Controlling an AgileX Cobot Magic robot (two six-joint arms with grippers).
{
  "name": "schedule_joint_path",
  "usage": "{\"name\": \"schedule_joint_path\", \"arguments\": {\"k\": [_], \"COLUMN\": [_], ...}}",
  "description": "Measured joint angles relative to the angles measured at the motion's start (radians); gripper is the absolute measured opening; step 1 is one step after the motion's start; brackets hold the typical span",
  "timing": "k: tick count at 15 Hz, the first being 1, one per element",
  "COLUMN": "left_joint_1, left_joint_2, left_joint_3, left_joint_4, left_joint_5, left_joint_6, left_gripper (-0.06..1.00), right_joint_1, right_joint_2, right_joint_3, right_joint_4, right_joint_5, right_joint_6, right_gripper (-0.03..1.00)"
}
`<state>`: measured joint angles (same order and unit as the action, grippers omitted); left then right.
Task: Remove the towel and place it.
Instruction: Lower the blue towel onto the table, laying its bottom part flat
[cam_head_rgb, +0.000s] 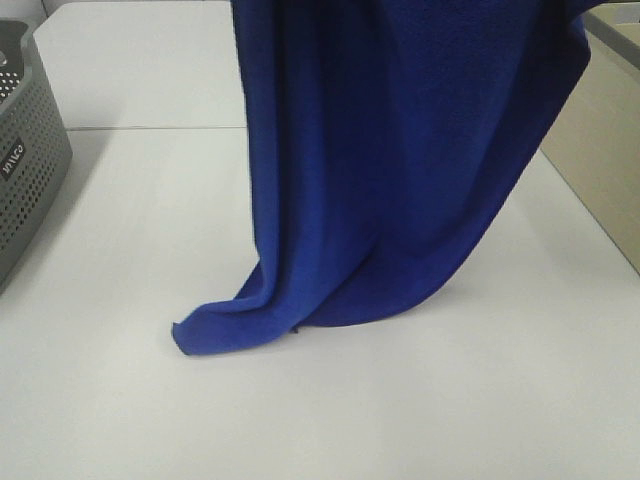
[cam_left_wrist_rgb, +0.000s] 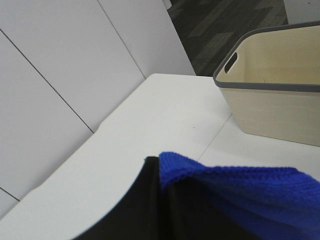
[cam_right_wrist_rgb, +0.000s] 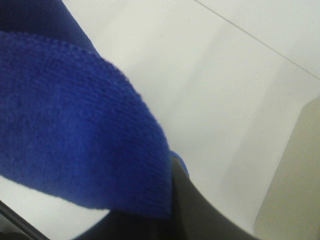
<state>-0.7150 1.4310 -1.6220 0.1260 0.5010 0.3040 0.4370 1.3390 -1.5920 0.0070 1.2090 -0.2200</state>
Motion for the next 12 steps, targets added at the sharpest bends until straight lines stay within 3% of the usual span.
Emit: {"name": "schedule_joint_path", "arguments": {"k": [1, 4, 9, 12], "left_joint_1": [0.0, 0.0, 0.0, 0.0], "left_joint_2": [-0.044, -0.102, -0.143, -0.138], "left_joint_3": [0.0, 0.0, -0.07, -0.105], "left_joint_4": [-0.001, -0.005, -0.088, -0.037], "left_joint_5": [0.083, 0.196, 0.357, 0.375], "left_joint_6": [-0.073, -0.149, -0.149, -0.129], "left_gripper": [0.0, 0.0, 0.0, 0.0], "right_joint_1": [0.0, 0.0, 0.002, 0.002], "right_joint_2": [-0.019, -0.066, -0.155, -0.142], "right_joint_3": [-0.001, -0.001, -0.003, -0.004], "right_joint_4": [-0.007, 0.027, 0.201, 0.185], "right_joint_5": [0.007, 0.012, 0.012, 0.013], "right_joint_6": [0.0, -0.001, -0.037, -0.061], "right_gripper": [0.02, 0.02, 0.02, 0.02]}}
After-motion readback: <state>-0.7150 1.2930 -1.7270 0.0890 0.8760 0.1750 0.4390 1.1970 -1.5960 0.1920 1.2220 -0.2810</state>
